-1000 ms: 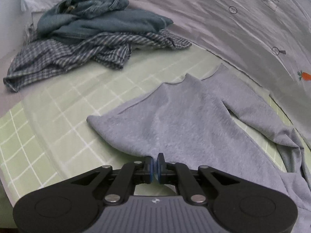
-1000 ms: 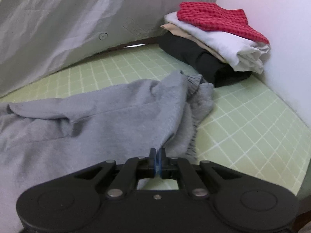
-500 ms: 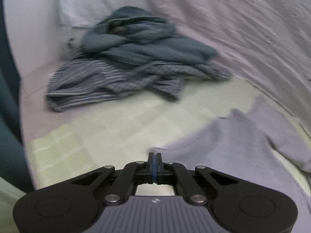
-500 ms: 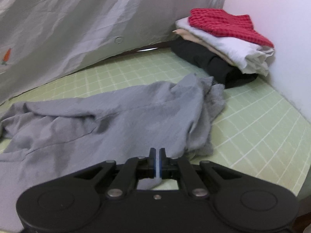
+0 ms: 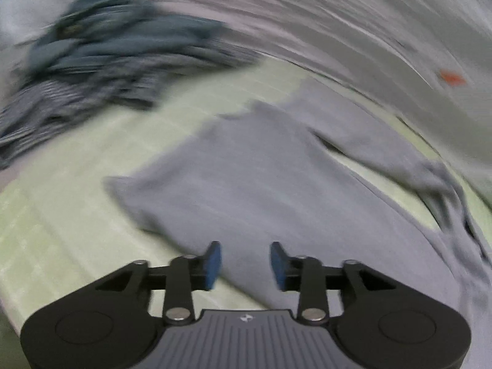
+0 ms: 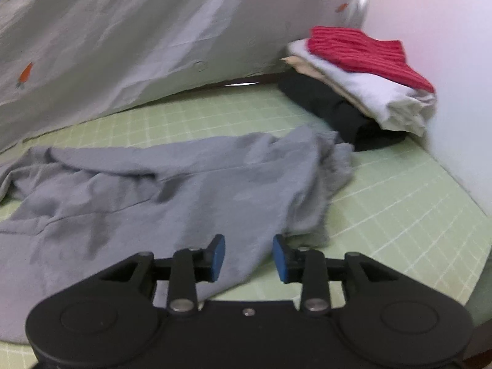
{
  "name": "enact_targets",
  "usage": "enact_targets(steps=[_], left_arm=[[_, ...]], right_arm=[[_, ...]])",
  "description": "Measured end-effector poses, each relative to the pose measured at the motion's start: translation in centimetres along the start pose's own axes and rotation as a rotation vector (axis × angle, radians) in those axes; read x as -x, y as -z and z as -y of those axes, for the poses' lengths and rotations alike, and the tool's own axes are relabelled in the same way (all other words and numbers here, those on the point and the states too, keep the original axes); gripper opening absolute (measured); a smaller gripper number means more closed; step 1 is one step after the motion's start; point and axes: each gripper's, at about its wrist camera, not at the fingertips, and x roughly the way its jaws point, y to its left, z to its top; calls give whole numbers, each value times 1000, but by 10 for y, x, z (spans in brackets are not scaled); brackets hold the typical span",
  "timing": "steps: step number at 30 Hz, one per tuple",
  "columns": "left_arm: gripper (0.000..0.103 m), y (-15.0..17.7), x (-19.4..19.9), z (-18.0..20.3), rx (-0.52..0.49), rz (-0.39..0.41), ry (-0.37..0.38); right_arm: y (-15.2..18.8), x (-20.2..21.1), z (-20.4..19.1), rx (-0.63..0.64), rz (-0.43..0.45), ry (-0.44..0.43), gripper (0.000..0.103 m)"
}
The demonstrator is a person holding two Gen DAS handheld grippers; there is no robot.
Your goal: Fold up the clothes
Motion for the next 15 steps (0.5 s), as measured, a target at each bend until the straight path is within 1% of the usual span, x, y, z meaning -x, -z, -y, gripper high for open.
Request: enact_targets(steps=[1,4,5,7,8,9,11,12,13,15], left_arm=[[53,5,-1,14,-31,-11,13],[61,25,-3,49,-99,-44,44],[62,31,-4,59,-114,-55,49],[68,43,-6,74,-137,-76,47],[69,48,-7,81,-145,-85,43],[70,53,-9,87,-145,-96,35],[78,59,-14,96,-138,-117,13],[81,62,-17,101,-135,-125,1],[82,64,-19,105,-138,-127,-14],[87,67,-23,114,-145,-130,-42]], right_arm=[[-1,-2,9,-18,-3,6,34],[0,-15,43,-108,-44,20,33],[1,-21,53,-133,-59,19,33],[3,-32,73,-178,-88,15,33],[4,-37,82,-200,-102,13,33],[4,-43,87,-187,-110,9,33],[4,-53,92,-138,-124,-13,33],[4,-58,93,-107,-132,-33,33],[3,-63,93,-74,-135,-58,33],[2,-70,88,-10,-132,-114,37]])
